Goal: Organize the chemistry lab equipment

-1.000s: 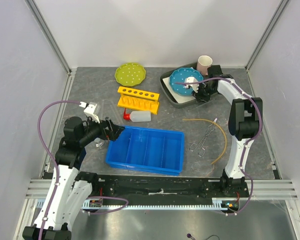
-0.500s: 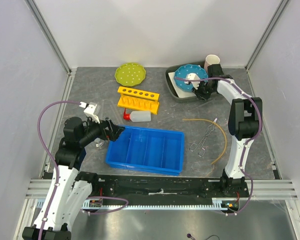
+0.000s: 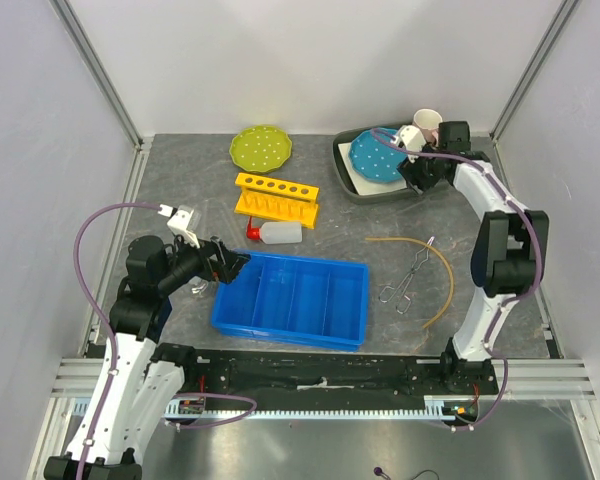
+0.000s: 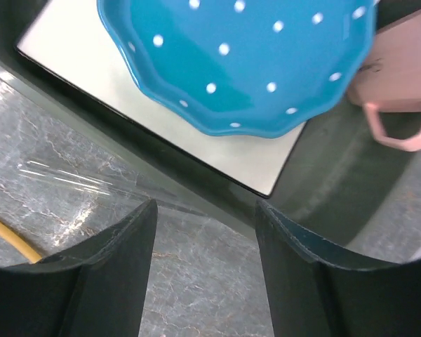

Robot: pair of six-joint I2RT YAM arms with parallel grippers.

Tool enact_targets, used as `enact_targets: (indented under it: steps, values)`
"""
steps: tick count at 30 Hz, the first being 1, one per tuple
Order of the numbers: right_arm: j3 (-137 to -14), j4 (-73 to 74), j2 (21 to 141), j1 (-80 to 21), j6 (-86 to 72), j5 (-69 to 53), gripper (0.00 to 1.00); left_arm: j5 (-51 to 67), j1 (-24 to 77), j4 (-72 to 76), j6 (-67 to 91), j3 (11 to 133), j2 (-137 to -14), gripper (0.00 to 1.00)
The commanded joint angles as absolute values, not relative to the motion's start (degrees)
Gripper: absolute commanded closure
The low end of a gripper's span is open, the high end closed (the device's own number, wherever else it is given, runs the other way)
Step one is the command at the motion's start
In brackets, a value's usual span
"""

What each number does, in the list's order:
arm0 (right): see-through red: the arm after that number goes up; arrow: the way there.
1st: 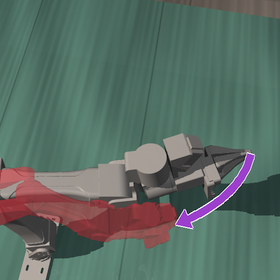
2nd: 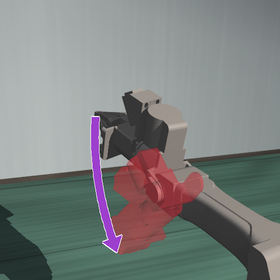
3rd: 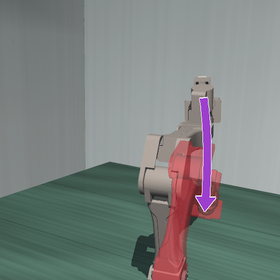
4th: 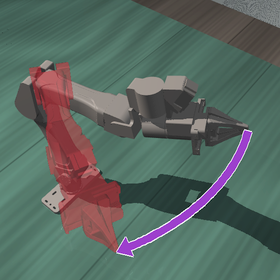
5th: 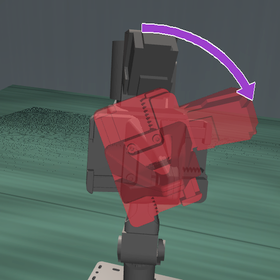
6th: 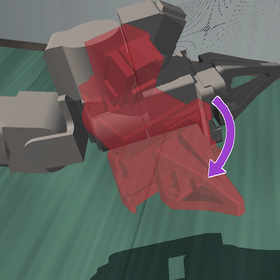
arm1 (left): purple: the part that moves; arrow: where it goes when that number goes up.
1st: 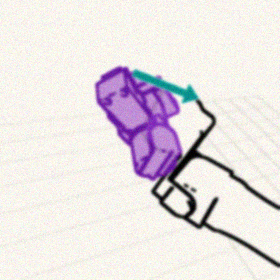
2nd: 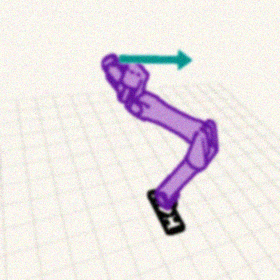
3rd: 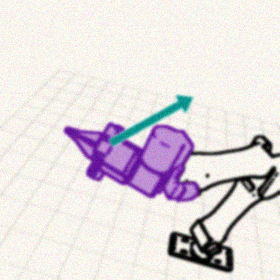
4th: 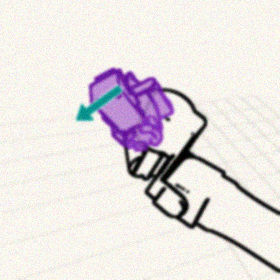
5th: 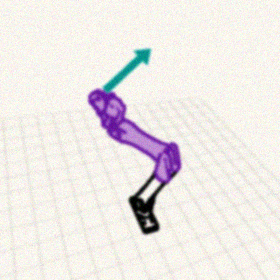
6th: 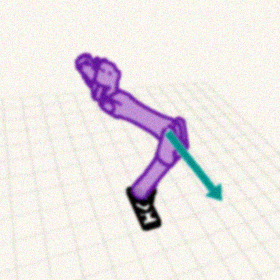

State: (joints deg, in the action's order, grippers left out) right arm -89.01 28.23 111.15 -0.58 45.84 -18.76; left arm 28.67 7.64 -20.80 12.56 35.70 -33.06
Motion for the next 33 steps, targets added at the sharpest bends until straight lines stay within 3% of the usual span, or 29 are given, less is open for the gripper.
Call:
enact_targets:
  steps: [1, 7, 13, 22, 33]
  values:
    - [-87.02, 23.91, 103.73, -1.06, 39.65, -21.00, 0.34, 28.56, 8.09, -18.54, 10.63, 36.30, -32.17, 0.00]
    - [-81.57, 23.12, 96.44, -1.06, 28.67, -24.86, 0.32, 28.39, 8.26, -18.54, 10.63, 36.30, -31.90, 0.00]
    - [-70.59, 15.04, 89.75, -1.14, 2.58, -27.07, 0.32, 28.56, 8.35, -18.46, 10.46, 36.30, -31.82, 0.00]
    - [-60.30, 9.58, 87.54, -4.38, -24.58, -12.94, 0.27, 27.95, 8.79, -18.54, 10.72, 36.21, -31.90, 0.00]
    - [-62.22, 12.64, 94.20, -9.23, -30.06, 3.07, 0.21, 27.42, 9.14, -18.54, 10.72, 36.21, -32.34, 0.00]
